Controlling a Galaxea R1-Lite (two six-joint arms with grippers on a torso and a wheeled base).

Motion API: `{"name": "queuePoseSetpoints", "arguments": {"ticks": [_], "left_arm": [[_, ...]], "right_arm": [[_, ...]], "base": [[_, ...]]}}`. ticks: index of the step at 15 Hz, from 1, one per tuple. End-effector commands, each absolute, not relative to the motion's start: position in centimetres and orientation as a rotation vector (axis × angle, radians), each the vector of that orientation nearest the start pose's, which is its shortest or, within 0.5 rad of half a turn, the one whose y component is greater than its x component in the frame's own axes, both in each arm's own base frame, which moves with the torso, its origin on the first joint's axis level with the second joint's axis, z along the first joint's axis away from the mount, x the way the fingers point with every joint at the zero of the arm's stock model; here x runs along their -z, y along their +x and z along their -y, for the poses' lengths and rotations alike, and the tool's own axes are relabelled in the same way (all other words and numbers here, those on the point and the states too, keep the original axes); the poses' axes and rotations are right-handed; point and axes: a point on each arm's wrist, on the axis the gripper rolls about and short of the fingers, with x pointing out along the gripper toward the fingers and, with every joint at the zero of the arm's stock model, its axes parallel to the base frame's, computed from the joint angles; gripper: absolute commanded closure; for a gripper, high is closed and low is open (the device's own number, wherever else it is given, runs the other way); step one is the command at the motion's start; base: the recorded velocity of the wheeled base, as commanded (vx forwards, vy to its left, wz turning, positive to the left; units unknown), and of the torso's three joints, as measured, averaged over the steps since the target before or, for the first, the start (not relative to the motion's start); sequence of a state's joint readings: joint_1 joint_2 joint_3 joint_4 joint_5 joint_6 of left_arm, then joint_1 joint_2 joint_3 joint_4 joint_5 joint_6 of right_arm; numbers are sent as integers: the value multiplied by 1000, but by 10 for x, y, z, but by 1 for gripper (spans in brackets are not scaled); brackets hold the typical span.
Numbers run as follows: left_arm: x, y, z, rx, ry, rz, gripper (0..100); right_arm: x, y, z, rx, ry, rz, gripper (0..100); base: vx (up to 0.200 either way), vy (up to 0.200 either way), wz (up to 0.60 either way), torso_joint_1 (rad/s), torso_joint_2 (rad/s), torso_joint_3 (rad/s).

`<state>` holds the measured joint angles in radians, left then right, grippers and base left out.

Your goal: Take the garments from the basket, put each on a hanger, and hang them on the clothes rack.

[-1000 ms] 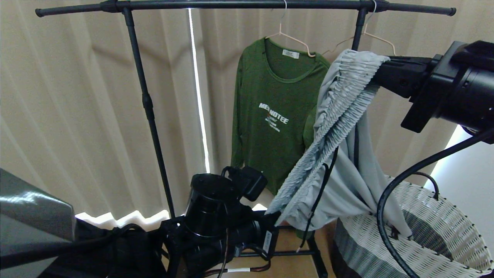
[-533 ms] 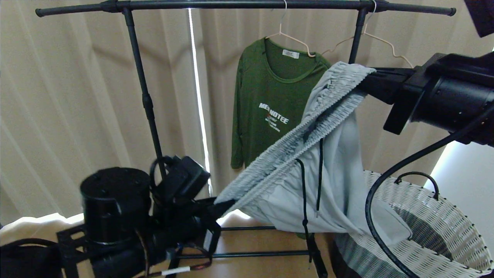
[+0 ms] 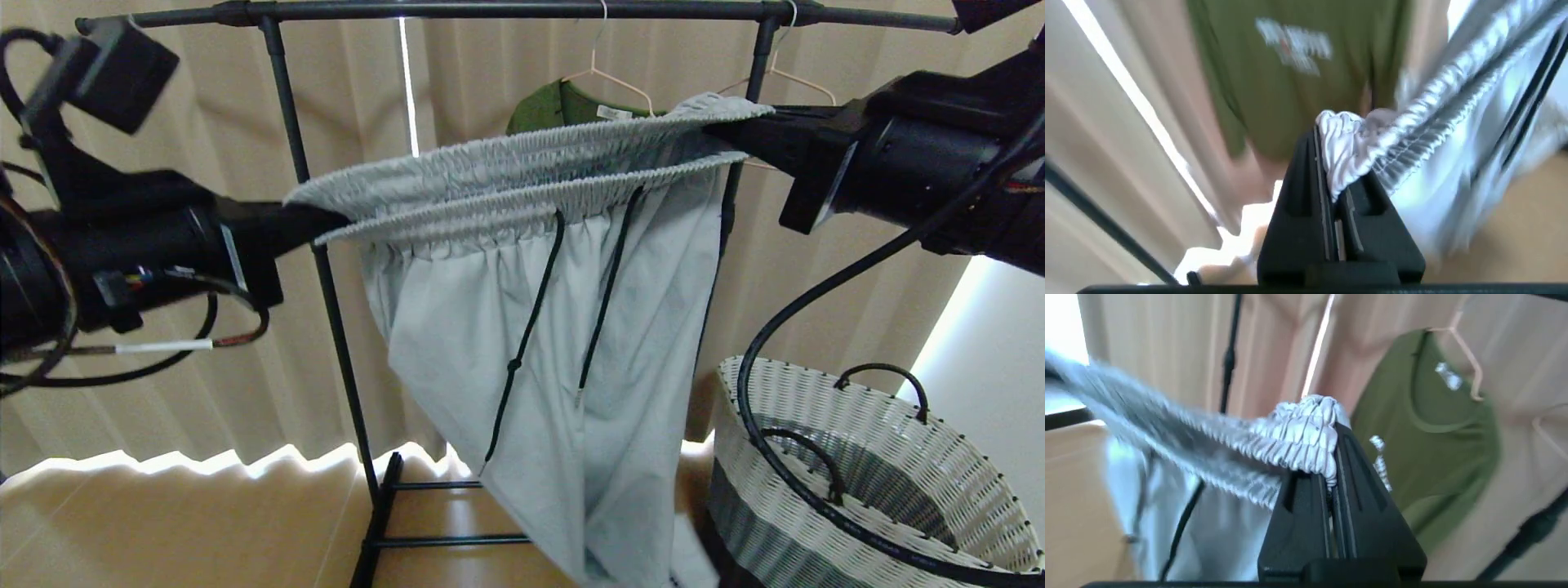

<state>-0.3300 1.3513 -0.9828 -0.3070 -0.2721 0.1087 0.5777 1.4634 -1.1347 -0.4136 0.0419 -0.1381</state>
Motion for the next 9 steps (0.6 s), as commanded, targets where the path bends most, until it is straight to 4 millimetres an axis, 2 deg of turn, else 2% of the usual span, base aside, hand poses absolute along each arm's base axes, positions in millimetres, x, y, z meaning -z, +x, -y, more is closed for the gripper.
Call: {"name": "queuePoseSetpoints", "arguments": {"ticks": [1,2,4,5,9], "left_arm": [[-322,217,75,583,94,44,100],[-326,220,86,616,99,55,100],[-328,221,89,627,98,60,100],[-324,224,102,671,105,35,100],[-313,228,112,679,113,-28,100]], "right_arm": [[-323,226,-129,-549,-115,126,100],[-323,233,-119,-502,-118,122,100],[-323,234,-116,-491,-120,120,100],[-309,239,-109,-460,-129,72,100],[-298,244,-111,-454,-133,60,100]], "base": [[0,0,0,0,0,0],[0,0,0,0,0,0],[0,0,0,0,0,0],[0,0,0,0,0,0],[0,0,0,0,0,0]]}}
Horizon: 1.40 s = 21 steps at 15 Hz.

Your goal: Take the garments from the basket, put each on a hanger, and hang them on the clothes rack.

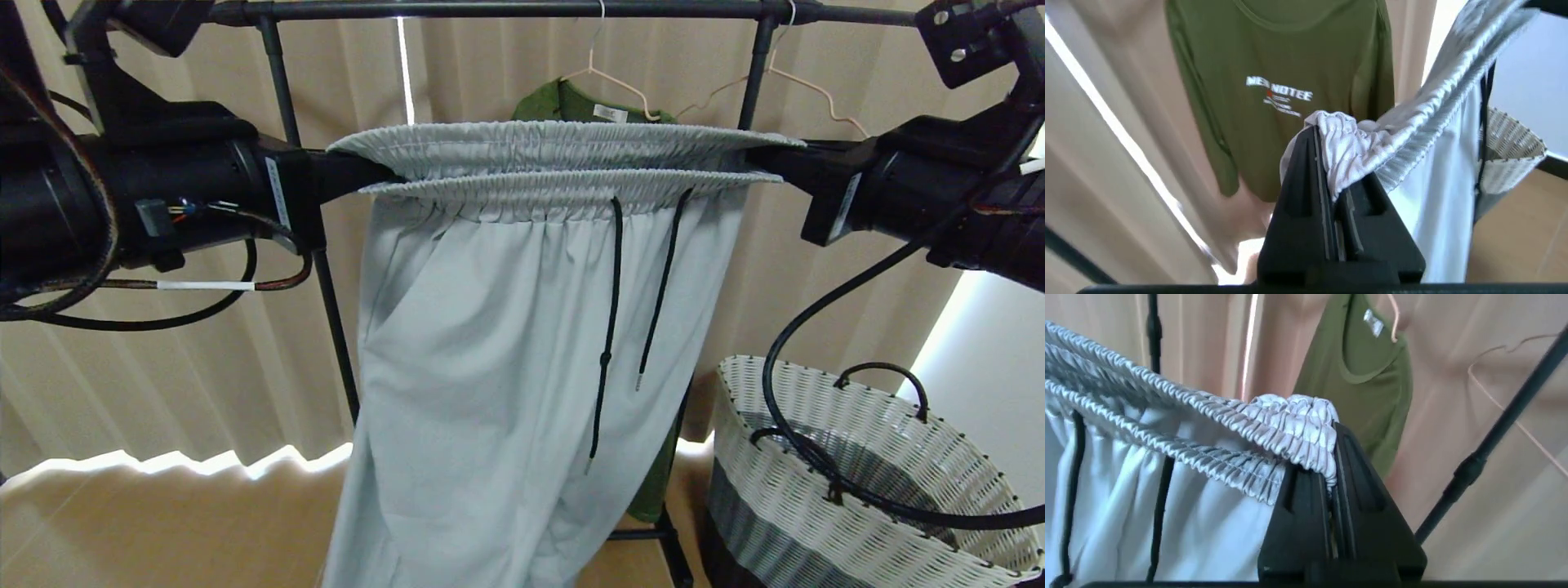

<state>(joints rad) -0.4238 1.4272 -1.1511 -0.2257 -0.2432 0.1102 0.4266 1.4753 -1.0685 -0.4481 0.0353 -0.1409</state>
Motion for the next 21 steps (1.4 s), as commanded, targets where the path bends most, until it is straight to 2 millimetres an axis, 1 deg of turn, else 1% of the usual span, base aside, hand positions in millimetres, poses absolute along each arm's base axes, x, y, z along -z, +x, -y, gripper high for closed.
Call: {"name": "queuePoseSetpoints", "arguments": {"ticks": [1,3,5,7,9,10,11,12,13,15,17,21], "left_arm": [[-312,230,114,669,112,-32,100],[-310,235,115,626,112,-41,100],[-310,237,116,623,111,-43,100],[-309,241,118,621,114,-44,100],[-309,244,119,622,117,-45,100],[-309,244,123,634,117,-42,100],[-311,246,125,640,117,-37,100],[-312,256,131,639,111,-36,100],[-313,265,135,639,107,-36,100],[-312,283,144,605,95,-40,100],[-312,297,151,568,71,-42,100],[-313,299,152,557,67,-40,100]], "right_arm": [[-296,247,-111,-451,-134,63,100],[-294,247,-110,-446,-138,66,100],[-292,248,-110,-444,-139,57,100],[-288,247,-103,-422,-145,42,100],[-291,236,-97,-416,-163,54,100],[-296,220,-91,-421,-168,80,100],[-298,214,-88,-426,-169,83,100],[-299,204,-85,-441,-170,67,100],[-299,198,-84,-477,-170,59,100],[-294,186,-83,-645,-170,63,100],[-283,180,-83,-741,-169,47,100],[-283,179,-83,-763,-168,55,100]], "base": [[0,0,0,0,0,0],[0,0,0,0,0,0],[0,0,0,0,0,0],[0,0,0,0,0,0],[0,0,0,0,0,0],[0,0,0,0,0,0],[0,0,0,0,0,0],[0,0,0,0,0,0],[0,0,0,0,0,0],[0,0,0,0,0,0],[0,0,0,0,0,0],[0,0,0,0,0,0]]}}
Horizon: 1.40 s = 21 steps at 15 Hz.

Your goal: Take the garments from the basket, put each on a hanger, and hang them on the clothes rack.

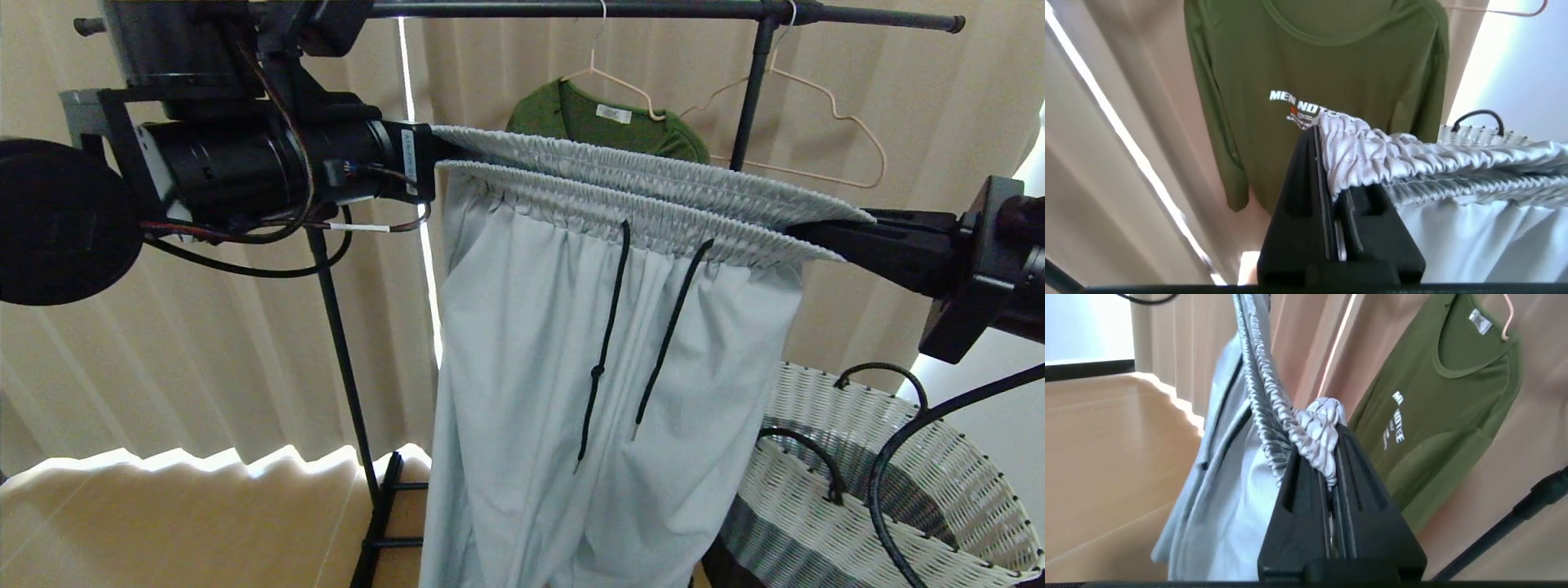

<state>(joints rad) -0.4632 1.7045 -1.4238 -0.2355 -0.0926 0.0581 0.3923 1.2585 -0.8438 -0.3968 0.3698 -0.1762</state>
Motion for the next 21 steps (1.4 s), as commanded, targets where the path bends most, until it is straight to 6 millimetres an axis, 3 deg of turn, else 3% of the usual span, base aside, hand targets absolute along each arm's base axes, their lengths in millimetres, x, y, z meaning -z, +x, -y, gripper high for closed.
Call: {"name": "queuePoseSetpoints", "arguments": {"ticks": [1,3,4,5,7,9,10,13,17,21], "left_arm": [[-311,298,151,557,70,-46,100],[-307,295,150,559,79,-68,100],[-310,280,142,568,87,-97,100],[-310,280,142,568,87,-97,100],[-326,240,123,707,83,-173,100],[-333,216,112,812,73,-209,100],[-338,202,107,868,68,-216,100],[-327,178,100,964,108,-231,100],[-320,157,90,997,154,-205,100],[-323,149,90,1010,155,-187,100]], "right_arm": [[-283,179,-83,-762,-169,52,100],[-281,182,-83,-749,-176,42,100],[-274,202,-70,-579,-233,-3,100],[-274,202,-70,-579,-233,-3,100],[-270,230,-73,-441,-271,-15,100],[-276,243,-79,-446,-258,19,100],[-283,252,-92,-477,-200,50,100],[-299,272,-117,-552,-69,83,100],[-298,291,-136,-598,-64,92,100],[-295,295,-141,-603,-63,111,100]], "base": [[0,0,0,0,0,0],[0,0,0,0,0,0],[0,0,0,0,0,0],[0,0,0,0,0,0],[0,0,0,0,0,0],[0,0,0,0,0,0],[0,0,0,0,0,0],[0,0,0,0,0,0],[0,0,0,0,0,0],[0,0,0,0,0,0]]}}
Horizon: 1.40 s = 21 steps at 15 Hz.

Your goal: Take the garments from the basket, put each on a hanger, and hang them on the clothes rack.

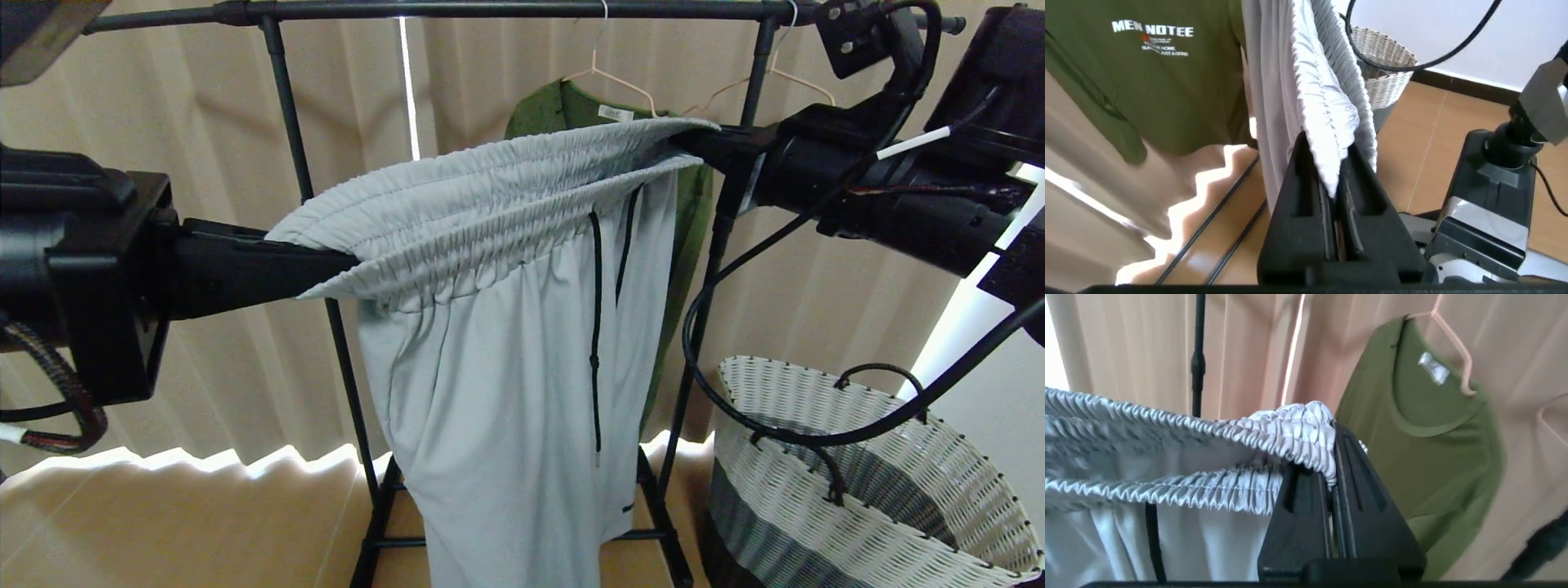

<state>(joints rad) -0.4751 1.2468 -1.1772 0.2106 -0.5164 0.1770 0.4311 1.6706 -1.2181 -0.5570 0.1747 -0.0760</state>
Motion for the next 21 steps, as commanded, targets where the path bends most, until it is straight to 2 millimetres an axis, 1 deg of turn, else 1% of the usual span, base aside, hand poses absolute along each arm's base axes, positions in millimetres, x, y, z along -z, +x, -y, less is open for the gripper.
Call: {"name": "queuePoseSetpoints", "arguments": {"ticks": [1,3,5,7,9,10,11,13,19,21], "left_arm": [[-323,150,90,1006,154,-188,100],[-323,156,90,968,159,-188,100],[-326,173,91,813,186,-180,100],[-334,198,100,647,181,-98,100],[-330,220,107,507,187,-50,100],[-327,223,108,490,188,-54,100],[-321,223,110,493,195,-68,100],[-314,220,114,513,203,-91,100],[-314,219,114,515,221,-82,100],[-308,219,114,517,225,-103,100]], "right_arm": [[-297,293,-140,-602,-62,117,100],[-304,286,-135,-593,-61,136,100],[-311,271,-128,-591,-59,148,100],[-315,253,-120,-590,-59,163,100],[-313,236,-112,-591,-63,132,100],[-311,233,-111,-592,-65,116,100],[-303,227,-108,-594,-71,83,100],[-296,223,-106,-595,-74,63,100],[-295,225,-107,-593,-77,59,100],[-290,224,-107,-594,-80,39,100]], "base": [[0,0,0,0,0,0],[0,0,0,0,0,0],[0,0,0,0,0,0],[0,0,0,0,0,0],[0,0,0,0,0,0],[0,0,0,0,0,0],[0,0,0,0,0,0],[0,0,0,0,0,0],[0,0,0,0,0,0],[0,0,0,0,0,0]]}}
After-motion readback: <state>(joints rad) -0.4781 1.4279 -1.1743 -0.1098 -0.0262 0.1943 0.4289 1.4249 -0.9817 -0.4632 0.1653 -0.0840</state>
